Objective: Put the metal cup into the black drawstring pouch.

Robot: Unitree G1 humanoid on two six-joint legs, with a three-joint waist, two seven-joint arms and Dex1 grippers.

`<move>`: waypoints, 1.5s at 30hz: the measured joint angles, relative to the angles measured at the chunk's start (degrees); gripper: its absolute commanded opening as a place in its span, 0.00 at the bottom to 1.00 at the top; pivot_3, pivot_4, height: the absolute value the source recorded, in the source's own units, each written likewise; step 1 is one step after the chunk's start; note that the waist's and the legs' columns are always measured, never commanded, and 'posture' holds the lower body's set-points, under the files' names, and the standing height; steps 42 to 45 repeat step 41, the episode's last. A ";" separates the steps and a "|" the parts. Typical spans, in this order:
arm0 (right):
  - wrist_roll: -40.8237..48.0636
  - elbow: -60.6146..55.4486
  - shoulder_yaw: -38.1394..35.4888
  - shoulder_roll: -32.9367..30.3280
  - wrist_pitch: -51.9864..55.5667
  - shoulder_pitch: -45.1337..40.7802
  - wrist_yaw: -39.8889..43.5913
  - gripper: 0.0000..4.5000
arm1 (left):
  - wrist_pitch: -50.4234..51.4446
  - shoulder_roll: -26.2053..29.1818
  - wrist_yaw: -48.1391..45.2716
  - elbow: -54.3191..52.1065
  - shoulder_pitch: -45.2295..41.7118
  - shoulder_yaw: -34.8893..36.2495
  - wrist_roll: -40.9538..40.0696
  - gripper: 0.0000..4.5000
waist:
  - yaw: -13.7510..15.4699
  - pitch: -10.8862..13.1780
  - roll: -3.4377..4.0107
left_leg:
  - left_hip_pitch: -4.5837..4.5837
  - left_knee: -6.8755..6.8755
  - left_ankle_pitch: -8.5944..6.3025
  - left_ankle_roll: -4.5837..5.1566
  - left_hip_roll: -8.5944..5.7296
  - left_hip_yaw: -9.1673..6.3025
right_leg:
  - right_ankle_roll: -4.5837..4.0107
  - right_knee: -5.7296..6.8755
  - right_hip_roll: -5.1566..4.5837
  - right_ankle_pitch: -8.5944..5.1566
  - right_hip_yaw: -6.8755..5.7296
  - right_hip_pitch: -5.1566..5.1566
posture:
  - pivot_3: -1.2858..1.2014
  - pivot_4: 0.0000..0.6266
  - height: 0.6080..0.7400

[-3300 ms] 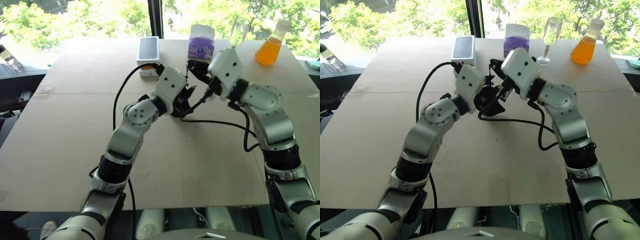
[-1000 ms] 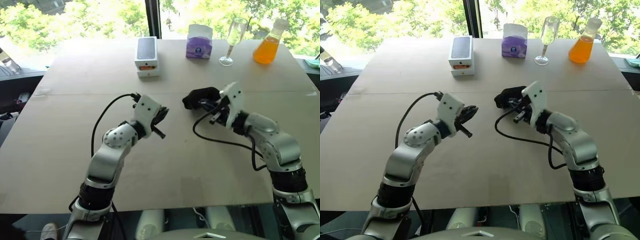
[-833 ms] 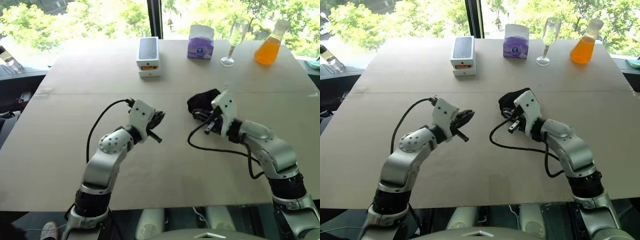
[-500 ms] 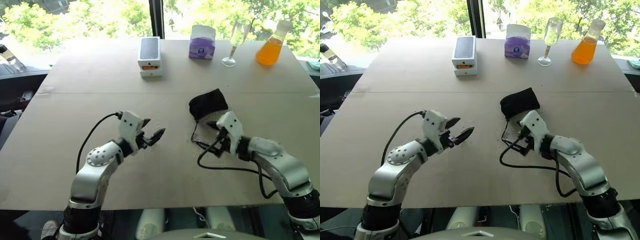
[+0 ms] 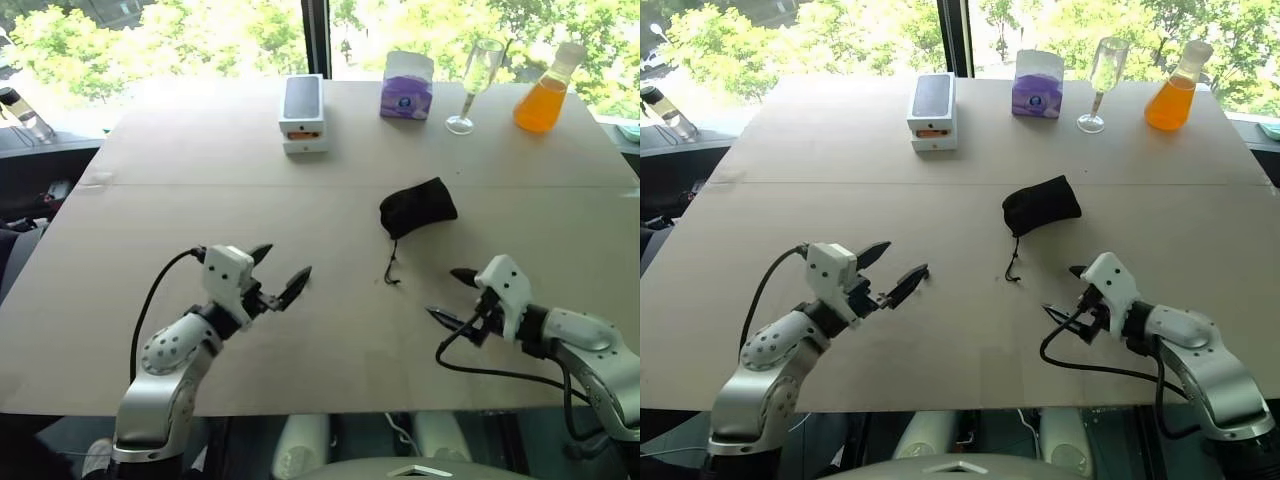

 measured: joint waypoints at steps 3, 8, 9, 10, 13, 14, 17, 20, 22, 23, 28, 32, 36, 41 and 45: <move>0.21 -0.14 -0.74 0.00 0.00 0.31 0.01 1.00 | -0.73 0.37 -0.45 0.00 1.05 0.49 -0.99 0.99 | 0.00 0.00 0.00 | 0.00 0.00 0.00 0.00 0.00 0.00 | 0.04 0.00 0.00 0.02 0.00 0.00 | 0.52 0.24 1.00; 0.23 -0.54 -0.92 0.00 -0.01 1.20 0.18 1.00 | -3.37 1.16 -1.84 0.00 1.96 1.95 -2.05 0.99 | 0.01 0.00 0.00 | 0.00 0.01 -0.01 0.01 0.00 0.00 | 0.03 0.00 0.00 0.02 0.00 0.00 | 0.52 0.24 1.00; 0.24 -0.56 -0.92 0.00 -0.01 1.22 0.18 1.00 | -3.70 1.19 -2.07 0.01 2.21 1.95 -2.05 0.99 | 0.00 0.00 0.00 | 0.00 0.01 -0.01 0.01 0.00 0.00 | 0.03 0.00 0.01 0.02 0.00 0.00 | 0.52 0.24 1.00; 0.25 -0.57 -0.92 0.00 -0.01 1.23 0.18 1.00 | -3.89 1.19 -2.11 0.01 2.32 1.95 -2.05 0.99 | 0.00 0.00 0.00 | -0.01 0.01 -0.01 0.01 0.00 0.00 | 0.03 0.00 0.01 0.02 0.00 0.00 | 0.52 0.24 1.00; 0.31 -0.90 -1.17 0.00 -0.12 2.26 0.18 1.00 | -6.44 1.40 -4.12 0.04 4.15 2.40 -3.15 0.99 | 0.01 0.00 0.00 | -0.01 0.00 -0.01 0.01 0.00 0.00 | 0.03 -0.01 0.01 0.01 0.00 0.00 | 0.52 0.24 1.00; 0.41 -1.35 -1.36 0.00 -0.20 3.22 0.22 1.00 | -7.85 1.72 -5.36 0.03 5.70 2.97 -3.58 0.99 | -0.02 0.00 0.00 | 0.00 0.00 -0.01 0.01 0.01 0.01 | 0.00 -0.02 0.01 -0.01 0.00 -0.01 | 0.52 0.24 1.00; 0.94 -1.99 -2.02 0.07 -0.37 5.41 0.16 1.00 | -10.24 2.49 -6.20 0.04 10.09 5.04 -3.57 0.99 | -0.03 0.00 0.00 | 0.00 0.00 -0.01 0.02 0.03 0.02 | -0.04 -0.04 0.00 -0.04 0.01 0.00 | 0.52 0.24 1.00; 1.32 -3.46 -3.74 0.22 -1.57 8.26 0.10 1.00 | -10.64 2.87 -6.30 -0.12 15.78 6.91 -3.29 0.99 | -0.01 -0.02 -0.02 | -0.01 0.00 -0.03 0.04 0.03 0.02 | -0.04 -0.08 -0.01 -0.05 0.00 0.00 | 0.52 0.24 1.00; 1.30 -3.58 -4.55 0.25 -2.78 10.77 0.10 1.00 | -10.11 3.09 -6.53 -0.82 19.94 7.62 -4.11 0.99 | -0.01 -0.03 -0.04 | -0.02 0.00 -0.06 0.08 0.04 0.02 | -0.03 -0.12 -0.03 -0.06 0.00 0.00 | 0.52 0.24 1.00; 1.40 -3.56 -4.74 0.41 -3.08 11.45 0.19 1.00 | -9.78 3.10 -6.55 -1.25 20.85 7.89 -4.64 0.99 | 0.04 -0.03 -0.04 | -0.03 0.00 -0.06 0.08 0.04 0.01 | -0.03 -0.13 -0.04 -0.07 -0.02 0.00 | 0.52 0.24 1.00; 2.26 -2.66 -6.77 1.25 -5.87 13.14 1.22 1.00 | -8.32 3.39 -6.58 -3.44 23.93 9.13 -7.40 0.99 | 0.04 -0.04 -0.03 | 0.01 0.03 -0.07 0.08 0.07 -0.01 | 0.18 -0.13 -0.07 -0.19 -0.05 -0.01 | 0.52 0.24 1.00; 2.25 -0.74 -8.58 1.19 -7.93 13.45 2.33 1.00 | -7.81 3.47 -6.23 -3.46 25.27 10.38 -8.66 0.99 | 0.02 -0.04 -0.03 | -0.01 0.02 -0.07 0.09 0.08 -0.01 | 0.13 -0.13 -0.04 -0.17 -0.05 -0.01 | 0.52 0.24 1.00; 2.40 0.12 -9.26 1.20 -9.30 13.50 2.87 1.00 | -7.76 3.57 -5.84 -3.46 25.25 11.49 -9.47 0.99 | 0.03 -0.04 -0.02 | -0.01 0.02 -0.07 0.09 0.08 0.00 | 0.11 -0.13 -0.04 -0.16 -0.04 0.00 | 0.52 0.24 1.00; 2.42 1.33 -10.00 1.20 -10.19 13.49 3.62 1.00 | -7.32 3.60 -5.36 -3.47 25.06 11.58 -10.01 0.99 | 0.02 -0.06 -0.04 | -0.01 0.02 -0.08 0.10 0.07 0.02 | 0.10 -0.14 -0.03 -0.15 -0.04 0.00 | 0.52 0.24 1.00; 2.42 1.33 -10.00 1.20 -10.19 13.49 3.62 1.00 | -7.32 3.60 -5.36 -3.47 25.06 11.58 -10.01 0.99 | 0.02 -0.06 -0.04 | -0.01 0.02 -0.08 0.10 0.07 0.02 | 0.10 -0.14 -0.03 -0.15 -0.04 0.00 | 0.52 0.24 1.00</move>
